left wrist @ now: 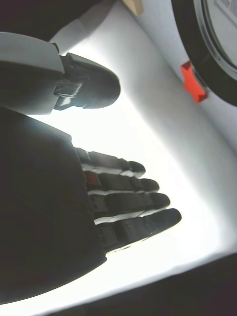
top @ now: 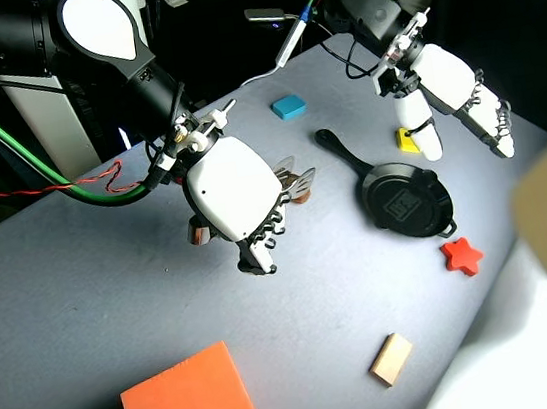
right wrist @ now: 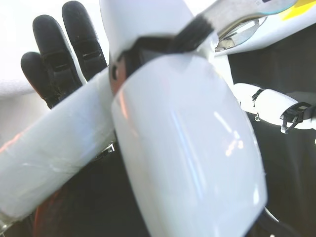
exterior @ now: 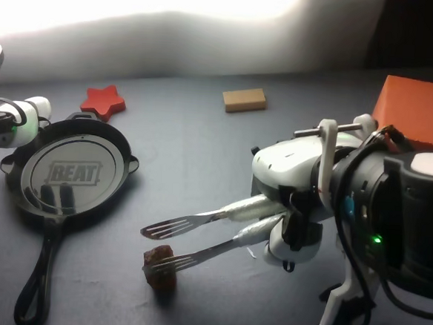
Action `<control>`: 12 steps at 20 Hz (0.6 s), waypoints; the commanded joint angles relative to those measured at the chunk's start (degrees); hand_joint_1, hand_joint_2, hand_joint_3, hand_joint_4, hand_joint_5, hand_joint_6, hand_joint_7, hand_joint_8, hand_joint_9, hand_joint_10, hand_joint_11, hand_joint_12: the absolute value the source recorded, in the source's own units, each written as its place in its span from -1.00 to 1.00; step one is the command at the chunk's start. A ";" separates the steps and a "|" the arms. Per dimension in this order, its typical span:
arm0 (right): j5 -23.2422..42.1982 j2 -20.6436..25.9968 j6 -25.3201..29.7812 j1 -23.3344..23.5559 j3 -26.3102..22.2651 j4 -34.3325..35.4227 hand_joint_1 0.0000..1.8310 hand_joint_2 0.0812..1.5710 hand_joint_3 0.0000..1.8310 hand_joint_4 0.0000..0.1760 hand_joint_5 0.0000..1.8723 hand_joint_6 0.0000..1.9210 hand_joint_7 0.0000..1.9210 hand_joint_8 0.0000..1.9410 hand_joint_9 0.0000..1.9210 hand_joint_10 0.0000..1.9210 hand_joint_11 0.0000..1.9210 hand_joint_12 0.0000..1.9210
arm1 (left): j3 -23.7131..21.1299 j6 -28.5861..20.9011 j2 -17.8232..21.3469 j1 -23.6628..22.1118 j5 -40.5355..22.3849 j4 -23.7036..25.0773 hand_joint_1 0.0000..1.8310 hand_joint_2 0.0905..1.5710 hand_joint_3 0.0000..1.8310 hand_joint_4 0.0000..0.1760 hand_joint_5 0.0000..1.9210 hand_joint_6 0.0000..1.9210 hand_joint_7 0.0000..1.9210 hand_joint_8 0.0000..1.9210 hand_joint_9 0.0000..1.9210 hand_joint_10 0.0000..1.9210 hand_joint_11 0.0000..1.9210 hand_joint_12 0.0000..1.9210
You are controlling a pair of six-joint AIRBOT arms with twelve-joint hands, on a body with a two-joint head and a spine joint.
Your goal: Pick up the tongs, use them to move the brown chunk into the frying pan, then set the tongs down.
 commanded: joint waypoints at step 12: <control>0.72 1.11 0.01 1.07 -1.63 -3.76 0.21 0.50 -1.00 -1.00 -0.13 0.28 0.04 -1.00 -0.01 -0.98 -0.60 0.36 | 0.61 -0.12 0.86 -0.23 -4.64 4.89 -0.83 0.74 -1.00 -0.54 -0.98 -1.00 -0.91 -1.00 -0.88 -1.00 -1.00 -0.47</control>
